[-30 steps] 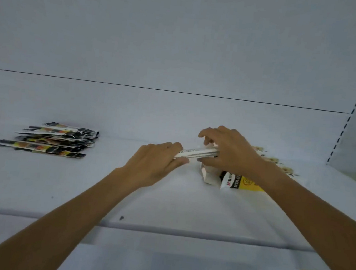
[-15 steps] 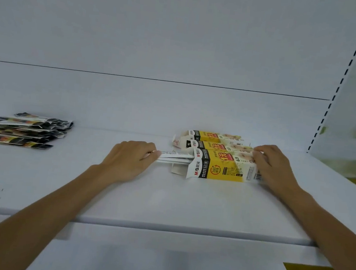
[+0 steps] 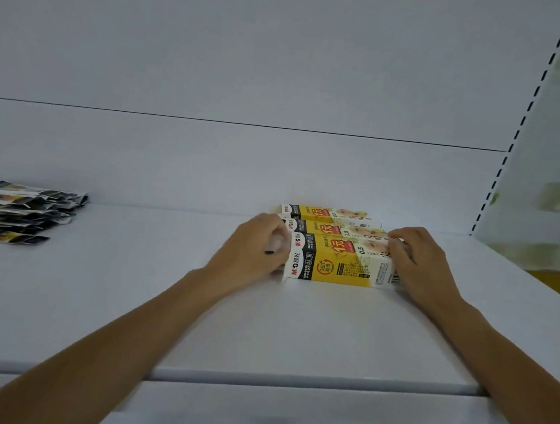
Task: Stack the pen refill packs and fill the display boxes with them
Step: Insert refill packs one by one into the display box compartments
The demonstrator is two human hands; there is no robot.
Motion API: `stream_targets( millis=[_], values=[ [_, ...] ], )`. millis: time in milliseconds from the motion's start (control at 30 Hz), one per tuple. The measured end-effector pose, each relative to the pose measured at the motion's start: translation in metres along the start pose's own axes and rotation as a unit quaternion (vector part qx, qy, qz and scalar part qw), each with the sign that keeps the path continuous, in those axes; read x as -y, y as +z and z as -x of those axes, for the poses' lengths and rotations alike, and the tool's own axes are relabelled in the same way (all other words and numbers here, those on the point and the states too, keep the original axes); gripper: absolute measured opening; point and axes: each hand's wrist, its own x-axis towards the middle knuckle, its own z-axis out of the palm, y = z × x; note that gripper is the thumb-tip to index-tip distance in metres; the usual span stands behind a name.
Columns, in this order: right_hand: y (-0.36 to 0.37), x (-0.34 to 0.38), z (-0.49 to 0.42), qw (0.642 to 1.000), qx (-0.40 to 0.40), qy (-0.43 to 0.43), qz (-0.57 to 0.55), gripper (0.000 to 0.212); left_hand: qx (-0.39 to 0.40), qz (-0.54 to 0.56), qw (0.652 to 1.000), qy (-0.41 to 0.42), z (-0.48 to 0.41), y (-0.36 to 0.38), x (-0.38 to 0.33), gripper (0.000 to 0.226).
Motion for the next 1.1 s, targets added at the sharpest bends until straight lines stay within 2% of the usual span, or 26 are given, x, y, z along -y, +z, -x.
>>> stream_targets(
  millis=[67,133,233,367,433,500,567,600,667,700,767,867,1000,1100],
  values=[
    [0.000,-0.001,0.000,1.000,0.001,-0.003,0.003,0.023,-0.083,-0.126,0.989,0.011,0.004,-0.009,0.006,0.017],
    [0.000,0.000,0.000,1.000,0.005,-0.002,0.002,0.023,-0.110,-0.139,0.984,-0.031,0.008,-0.018,0.009,0.013],
    [-0.001,0.001,0.001,1.000,-0.005,0.011,0.022,0.026,-0.033,-0.099,0.990,-0.090,0.011,-0.015,0.014,0.014],
    [-0.001,0.007,0.003,0.990,-0.036,0.053,0.126,0.035,0.044,-0.018,0.998,-0.041,0.012,-0.005,0.014,0.026],
    [-0.001,0.007,0.004,0.990,-0.032,0.057,0.128,0.036,0.074,0.047,0.996,-0.018,0.013,-0.002,0.010,0.033],
    [0.000,0.005,0.003,0.993,-0.028,0.046,0.101,0.036,0.033,0.096,0.995,-0.022,0.014,-0.003,0.008,0.032],
    [0.000,0.003,0.003,0.995,-0.031,0.030,0.088,0.036,-0.045,0.050,0.998,-0.020,0.012,-0.007,0.012,0.029],
    [0.000,0.002,0.003,0.995,-0.033,0.026,0.086,0.036,-0.042,0.015,0.999,-0.021,0.012,-0.010,0.014,0.031],
    [0.000,0.001,0.003,0.996,-0.029,0.020,0.080,0.035,0.041,-0.042,0.998,-0.010,0.013,-0.011,0.014,0.034],
    [0.000,0.001,0.003,0.997,-0.025,0.015,0.075,0.033,0.082,-0.057,0.995,-0.001,0.014,-0.009,0.014,0.036],
    [0.001,0.001,0.003,0.997,-0.018,0.007,0.069,0.031,0.118,-0.043,0.992,-0.001,0.014,-0.008,0.009,0.040],
    [0.002,0.000,0.004,0.995,-0.025,0.005,0.091,0.029,0.075,0.013,0.997,-0.025,0.012,-0.010,0.007,0.046],
    [-0.001,0.010,0.006,0.986,-0.065,-0.011,0.155,0.028,0.065,0.007,0.998,-0.025,0.012,-0.006,0.007,0.037],
    [-0.013,0.024,0.001,0.989,-0.029,-0.052,0.138,0.036,0.028,0.008,0.999,-0.014,0.010,-0.014,0.007,0.031]
  ],
)
